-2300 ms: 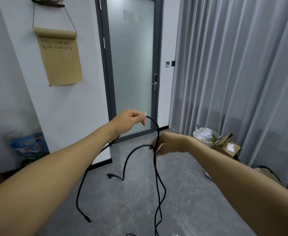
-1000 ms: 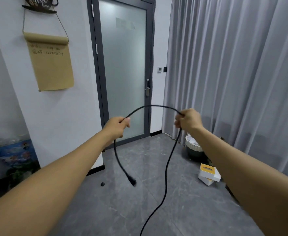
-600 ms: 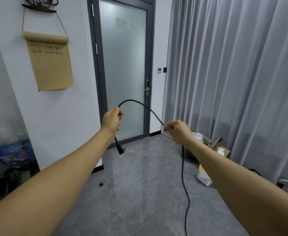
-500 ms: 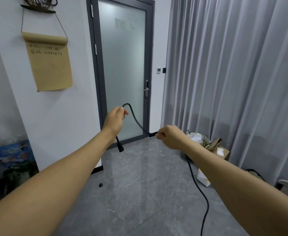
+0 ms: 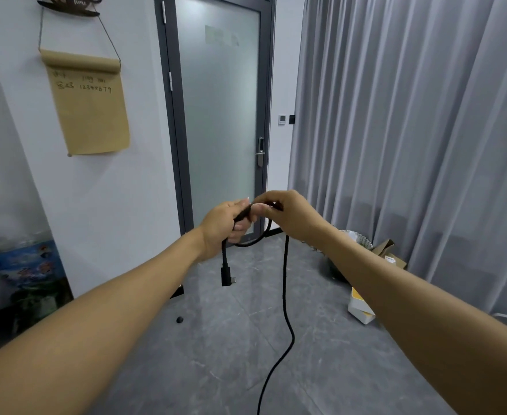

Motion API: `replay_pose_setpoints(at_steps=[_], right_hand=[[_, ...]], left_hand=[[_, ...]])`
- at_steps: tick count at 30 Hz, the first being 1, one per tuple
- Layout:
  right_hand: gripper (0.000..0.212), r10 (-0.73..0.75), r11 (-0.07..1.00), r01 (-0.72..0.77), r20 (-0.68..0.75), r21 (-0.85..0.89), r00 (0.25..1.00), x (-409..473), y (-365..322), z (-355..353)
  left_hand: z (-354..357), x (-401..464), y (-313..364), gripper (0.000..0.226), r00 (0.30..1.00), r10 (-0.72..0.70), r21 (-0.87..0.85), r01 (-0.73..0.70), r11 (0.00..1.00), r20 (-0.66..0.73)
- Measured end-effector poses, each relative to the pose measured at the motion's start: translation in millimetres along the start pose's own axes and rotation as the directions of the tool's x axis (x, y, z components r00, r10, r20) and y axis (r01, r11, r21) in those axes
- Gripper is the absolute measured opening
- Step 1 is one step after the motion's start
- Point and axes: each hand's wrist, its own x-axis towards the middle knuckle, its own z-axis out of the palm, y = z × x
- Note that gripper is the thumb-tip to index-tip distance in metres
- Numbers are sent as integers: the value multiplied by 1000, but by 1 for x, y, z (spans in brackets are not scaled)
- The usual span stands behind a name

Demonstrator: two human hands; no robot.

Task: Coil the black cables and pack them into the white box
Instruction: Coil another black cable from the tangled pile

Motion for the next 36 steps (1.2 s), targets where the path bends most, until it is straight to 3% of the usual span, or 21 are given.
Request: replay_pose_setpoints(at_steps=[2,6,11,15,18,20,24,26,28,31,36], right_hand=[[28,22,999,-23,57,24,998,-3,1,4],[37,69,994,-71,29,78,997,-5,4,11],[42,148,967,-131,-63,220,987,-8,5,14],[44,276,882,-184,-160,433,948,-7,6,15],[45,336,804,-208,-137,557,932,-7,3,13],[44,367,710,-228,-73,666,927,-9,-1,13],[42,405,521,-270,44,810,913,-11,-4,12],[42,414,476,-282,71,833,908,-12,-4,12],[42,431,486,-307,81,818,899,-13,-3,10],[43,462,577,-350,58,738,885,-15,2,5],[44,492,625,-373,26,685,870,-17,3,12]], left_hand=[[0,-2,2,47,1000,-22,-16,22,1000,14],[0,-3,2,59,999,-23,47,24,999,-23],[-1,-7,-8,47,987,90,141,-71,987,-131],[-3,-8,-15,38,957,180,235,-125,964,-229],[2,-9,-12,37,948,169,134,-137,981,-268],[6,-10,-8,37,955,125,-41,-142,989,-271],[12,-11,-3,39,976,111,-331,-169,928,-186],[15,-12,-2,41,985,111,-428,-159,889,-135],[13,-14,-1,39,994,71,-440,-102,892,-86],[7,-16,0,34,999,-33,-322,24,947,-25],[16,-12,-1,35,984,-112,-325,61,944,-141]])
